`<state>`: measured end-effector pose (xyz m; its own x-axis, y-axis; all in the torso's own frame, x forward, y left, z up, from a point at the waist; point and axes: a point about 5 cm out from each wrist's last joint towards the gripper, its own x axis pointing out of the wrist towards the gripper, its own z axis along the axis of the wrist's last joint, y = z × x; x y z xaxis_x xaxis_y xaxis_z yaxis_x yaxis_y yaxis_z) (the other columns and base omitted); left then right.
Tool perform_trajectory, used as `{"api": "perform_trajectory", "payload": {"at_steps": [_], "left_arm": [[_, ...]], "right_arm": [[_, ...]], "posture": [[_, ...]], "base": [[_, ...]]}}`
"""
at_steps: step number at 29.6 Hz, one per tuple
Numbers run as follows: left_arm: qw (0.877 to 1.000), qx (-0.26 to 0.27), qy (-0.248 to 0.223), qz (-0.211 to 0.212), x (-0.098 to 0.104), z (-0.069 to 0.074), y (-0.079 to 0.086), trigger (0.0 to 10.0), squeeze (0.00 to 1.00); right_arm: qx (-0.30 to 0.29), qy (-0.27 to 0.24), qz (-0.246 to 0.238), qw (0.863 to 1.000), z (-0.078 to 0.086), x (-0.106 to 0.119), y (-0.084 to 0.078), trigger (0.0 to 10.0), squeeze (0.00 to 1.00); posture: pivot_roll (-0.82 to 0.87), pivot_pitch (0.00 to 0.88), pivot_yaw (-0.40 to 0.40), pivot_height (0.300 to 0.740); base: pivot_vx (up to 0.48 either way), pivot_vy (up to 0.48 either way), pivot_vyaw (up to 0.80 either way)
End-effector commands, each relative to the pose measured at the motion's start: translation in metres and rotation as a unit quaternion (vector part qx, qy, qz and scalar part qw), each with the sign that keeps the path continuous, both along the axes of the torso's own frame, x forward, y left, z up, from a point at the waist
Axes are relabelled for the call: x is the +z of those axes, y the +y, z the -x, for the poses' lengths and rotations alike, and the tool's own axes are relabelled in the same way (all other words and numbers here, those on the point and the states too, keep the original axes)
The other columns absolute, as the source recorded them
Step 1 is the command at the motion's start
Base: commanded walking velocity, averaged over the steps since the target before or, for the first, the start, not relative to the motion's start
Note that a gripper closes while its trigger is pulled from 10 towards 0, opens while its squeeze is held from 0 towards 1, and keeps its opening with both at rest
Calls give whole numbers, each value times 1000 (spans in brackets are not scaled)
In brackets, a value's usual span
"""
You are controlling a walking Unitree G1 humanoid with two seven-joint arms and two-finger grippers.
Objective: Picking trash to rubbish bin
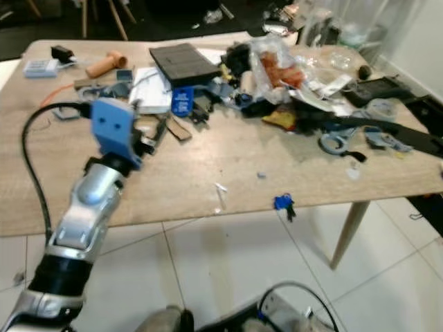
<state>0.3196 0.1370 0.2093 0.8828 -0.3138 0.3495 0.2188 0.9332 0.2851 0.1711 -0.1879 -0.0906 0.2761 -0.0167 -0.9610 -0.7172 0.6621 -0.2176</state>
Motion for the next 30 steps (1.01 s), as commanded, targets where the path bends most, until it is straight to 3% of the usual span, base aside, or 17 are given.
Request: {"api": "perform_trajectory", "payload": {"at_steps": [1, 10, 14, 18, 19, 20, 21, 22, 23, 28, 30], "left_arm": [[1000, -3, 1, -18, -4, 1, -5, 10000, 0], [997, 7, -6, -74, -6, -1, -5, 10000, 0], [986, 2, -6, -167, -17, -3, -10, 10000, 0], [977, -31, 3, -209, -23, -2, -14, 10000, 0], [966, -55, 13, -253, -28, 0, -14, 10000, 0], [960, -64, 18, -271, -30, 0, -14, 10000, 659], [956, -69, 21, -284, -31, 1, -12, 10000, 914], [956, -69, 21, -284, -31, 1, -12, 10000, 914], [953, -79, 28, -292, -31, 2, -11, 10000, 1000], [945, -96, 38, -311, -30, 3, -5, 10000, 1000], [935, -95, 45, -338, -30, 2, -1, 10000, 1000]], "right_arm": [[-7, 13, -29, 999, 10, -6, 14, 10000, 0], [-7, 14, -30, 999, 10, -5, 14, 10000, 0], [-5, 15, -27, 1000, 9, -5, 14, 10000, 0], [-6, 15, -26, 1000, 9, -5, 14, 10000, 0], [-7, 15, -26, 1000, 9, -5, 14, 10000, 0], [-8, 15, -26, 1000, 9, -5, 14, 10000, 0], [-8, 15, -26, 1000, 9, -5, 14, 10000, 0], [-8, 15, -26, 1000, 9, -5, 14, 10000, 0], [-9, 15, -26, 1000, 9, -5, 14, 10000, 0], [-10, 16, -27, 999, 10, -5, 15, 10000, 0], [-11, 17, -28, 999, 10, -6, 15, 10000, 0]], "posture": [[70, 136, -25, 740], [73, 135, -24, 740], [67, 135, -24, 740], [63, 133, -23, 740], [59, 132, -20, 740], [59, 132, -20, 740], [58, 132, -17, 740], [58, 132, -17, 740], [57, 133, -16, 740], [57, 132, -15, 740], [59, 134, -12, 740]], "base": [[360, 0, 0], [345, 0, 0], [292, 0, 0], [61, 0, 0], [0, 0, 0], [0, 0, 0], [0, 0, 0], [0, 0, 0], [0, 0, 0], [0, 0, 0], [0, 0, 0]]}}
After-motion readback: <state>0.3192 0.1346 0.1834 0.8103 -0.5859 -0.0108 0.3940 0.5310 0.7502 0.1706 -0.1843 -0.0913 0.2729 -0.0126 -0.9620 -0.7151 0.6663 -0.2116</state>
